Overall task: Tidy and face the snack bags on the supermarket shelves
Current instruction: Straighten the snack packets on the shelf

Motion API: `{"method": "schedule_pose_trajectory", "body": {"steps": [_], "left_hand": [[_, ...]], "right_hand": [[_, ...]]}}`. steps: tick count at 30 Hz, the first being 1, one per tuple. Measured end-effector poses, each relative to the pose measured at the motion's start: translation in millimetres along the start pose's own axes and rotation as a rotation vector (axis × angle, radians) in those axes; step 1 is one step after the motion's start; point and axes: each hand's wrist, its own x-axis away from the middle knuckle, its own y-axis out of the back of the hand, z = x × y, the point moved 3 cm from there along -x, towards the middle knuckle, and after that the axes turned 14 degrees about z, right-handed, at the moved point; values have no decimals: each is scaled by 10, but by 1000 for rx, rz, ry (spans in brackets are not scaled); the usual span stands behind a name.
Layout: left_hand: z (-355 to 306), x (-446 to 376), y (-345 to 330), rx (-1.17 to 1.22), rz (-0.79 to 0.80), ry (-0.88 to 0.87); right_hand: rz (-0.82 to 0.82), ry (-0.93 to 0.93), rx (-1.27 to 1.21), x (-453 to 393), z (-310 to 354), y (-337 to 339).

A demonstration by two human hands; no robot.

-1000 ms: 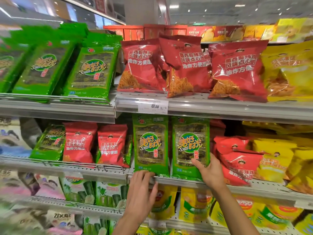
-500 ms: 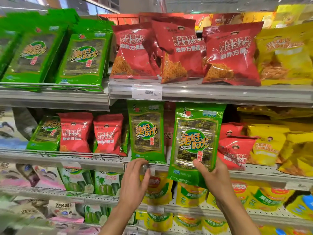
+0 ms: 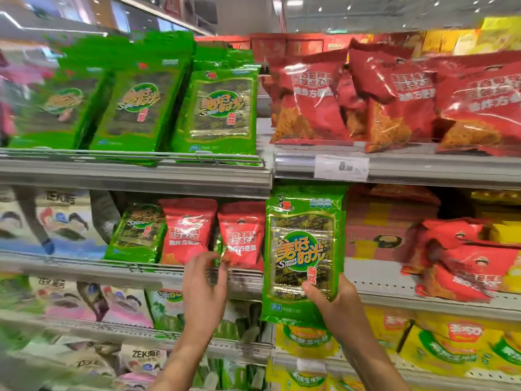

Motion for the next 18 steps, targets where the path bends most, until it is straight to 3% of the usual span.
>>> {"method": "schedule_pose_trajectory", "body": {"steps": [4,11,18], "left_hand": [[184,-214,256,-22,-21,22],[189,-618,-167,187,445,113],[439,-1034,-448,267,699,282]], "right_hand": [[-21,-23,-11,-62,56,-355],[-159,-33,-147,79,2,-422],[-226,-46,-253,327,-101,-378]]}}
